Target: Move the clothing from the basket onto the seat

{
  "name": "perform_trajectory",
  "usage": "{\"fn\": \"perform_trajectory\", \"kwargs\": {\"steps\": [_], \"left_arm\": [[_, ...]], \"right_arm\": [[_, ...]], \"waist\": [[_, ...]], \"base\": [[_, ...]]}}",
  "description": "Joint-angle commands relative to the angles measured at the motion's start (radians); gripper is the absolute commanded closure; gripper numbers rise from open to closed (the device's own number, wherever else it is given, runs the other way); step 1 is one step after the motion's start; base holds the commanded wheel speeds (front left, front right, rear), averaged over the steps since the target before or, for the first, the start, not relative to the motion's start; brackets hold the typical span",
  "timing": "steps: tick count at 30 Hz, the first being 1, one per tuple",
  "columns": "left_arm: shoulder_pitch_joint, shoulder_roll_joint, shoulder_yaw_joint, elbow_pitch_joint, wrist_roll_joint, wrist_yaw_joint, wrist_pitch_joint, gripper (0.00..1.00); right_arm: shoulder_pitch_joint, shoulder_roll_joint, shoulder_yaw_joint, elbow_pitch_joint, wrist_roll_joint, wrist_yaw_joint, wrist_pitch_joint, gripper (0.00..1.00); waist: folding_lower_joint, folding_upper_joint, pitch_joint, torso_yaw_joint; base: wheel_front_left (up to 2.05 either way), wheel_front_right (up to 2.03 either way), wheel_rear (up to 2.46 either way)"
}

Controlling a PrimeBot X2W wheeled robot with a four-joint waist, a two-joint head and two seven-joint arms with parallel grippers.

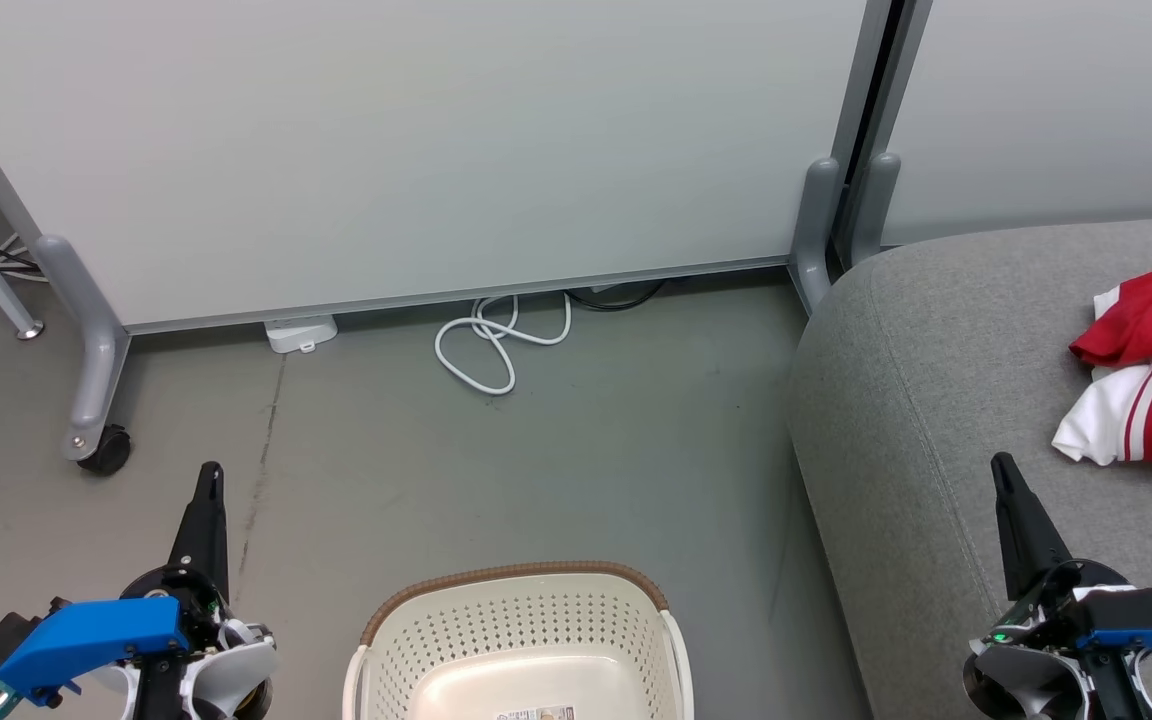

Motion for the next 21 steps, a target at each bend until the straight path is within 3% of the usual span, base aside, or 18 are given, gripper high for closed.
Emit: {"fn": "perform_trajectory", "kwargs": {"steps": [1, 21], "left_arm": [[-0.010, -0.001, 0.002, -0.004, -0.002, -0.010, 0.005, 1.00], [-0.010, -0.001, 0.002, -0.004, -0.002, -0.010, 0.005, 1.00]], "right_arm": [[-0.010, 0.001, -0.002, 0.002, 0.002, 0.000, 0.003, 1.00], [-0.010, 0.001, -0.002, 0.002, 0.003, 0.000, 0.002, 1.00]], "waist": [[0.0000, 0.0000, 0.000, 0.000], [0.0000, 0.0000, 0.000, 0.000]], "base": [[0.00, 0.00, 0.00], [0.00, 0.00, 0.00]]}}
